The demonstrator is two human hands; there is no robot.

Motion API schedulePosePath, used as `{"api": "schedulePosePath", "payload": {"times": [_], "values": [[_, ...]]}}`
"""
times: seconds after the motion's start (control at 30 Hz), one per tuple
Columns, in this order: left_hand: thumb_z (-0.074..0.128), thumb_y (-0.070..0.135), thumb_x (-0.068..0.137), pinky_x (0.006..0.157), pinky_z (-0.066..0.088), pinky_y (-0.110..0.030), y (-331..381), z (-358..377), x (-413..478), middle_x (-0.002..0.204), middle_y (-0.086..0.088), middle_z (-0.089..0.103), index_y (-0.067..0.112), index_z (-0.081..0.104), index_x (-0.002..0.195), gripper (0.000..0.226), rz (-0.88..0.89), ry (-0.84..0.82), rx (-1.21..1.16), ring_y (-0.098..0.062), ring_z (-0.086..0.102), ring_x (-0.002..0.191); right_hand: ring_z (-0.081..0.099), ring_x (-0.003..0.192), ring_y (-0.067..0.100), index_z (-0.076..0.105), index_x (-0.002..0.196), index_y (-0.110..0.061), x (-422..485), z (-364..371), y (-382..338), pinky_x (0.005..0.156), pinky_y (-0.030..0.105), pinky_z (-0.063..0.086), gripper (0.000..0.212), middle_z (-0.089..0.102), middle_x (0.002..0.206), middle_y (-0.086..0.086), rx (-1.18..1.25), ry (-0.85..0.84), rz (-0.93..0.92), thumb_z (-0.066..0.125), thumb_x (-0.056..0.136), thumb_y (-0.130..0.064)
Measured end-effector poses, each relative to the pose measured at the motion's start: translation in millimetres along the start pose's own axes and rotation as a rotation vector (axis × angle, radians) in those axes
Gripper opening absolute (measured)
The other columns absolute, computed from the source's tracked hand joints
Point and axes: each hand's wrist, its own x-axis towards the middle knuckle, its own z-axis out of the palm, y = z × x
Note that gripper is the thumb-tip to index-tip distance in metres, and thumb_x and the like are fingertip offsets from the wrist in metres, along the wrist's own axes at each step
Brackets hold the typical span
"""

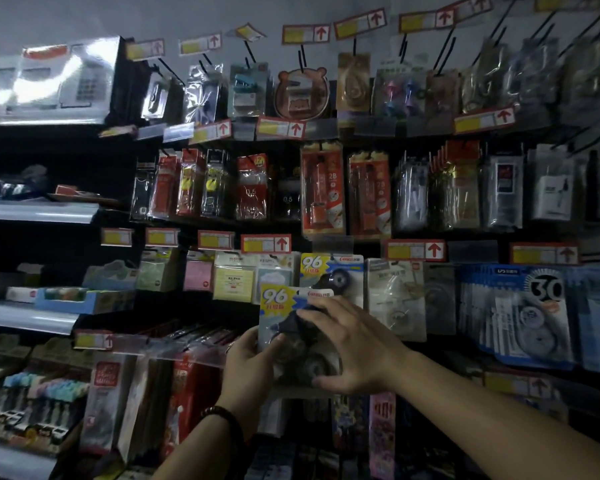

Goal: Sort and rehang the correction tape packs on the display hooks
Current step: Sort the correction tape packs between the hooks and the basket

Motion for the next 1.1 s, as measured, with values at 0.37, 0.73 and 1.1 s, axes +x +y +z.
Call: {"api": "schedulePosePath", "payload": {"times": [0.37,0.73,1.1], "values": [[0.074,0.012,0.099,0.083,0.057,-0.020,10.7,3.7,-19.1,0.128,0.002,0.069,0.024,0.058,0.138,0.044,0.089,-0.058,0.307,-0.010,0.070,0.113,0.033,0.147,0.036,0.027,0.164,-0.020,4.2,0.9,22.3,0.118,0.050,0.040,0.118,0.031,0.162,0.017,-0.287,-0.042,0.165,0.070,0.066,-0.069],[0.073,0.018,0.099,0.065,0.052,-0.010,5.4,1.3,-26.4,0.120,0.017,0.073,0.034,0.069,0.122,0.028,0.073,-0.205,0.485,0.009,0.072,0.093,0.010,0.158,0.040,0.004,0.168,-0.017,24.7,-6.7,41.5,0.127,0.052,0.020,0.118,0.005,0.172,0.019,-0.417,-0.084,0.300,0.069,0.080,-0.060],[0.076,0.018,0.096,0.101,0.060,-0.031,-0.7,4.9,-36.7,0.118,0.016,0.075,0.036,0.073,0.115,0.027,0.058,-0.236,0.594,0.001,0.071,0.109,0.012,0.157,0.035,0.009,0.167,-0.022,28.7,-13.2,41.9,0.126,0.052,0.024,0.117,0.009,0.172,0.016,-0.411,-0.159,0.295,0.071,0.077,-0.064]]}}
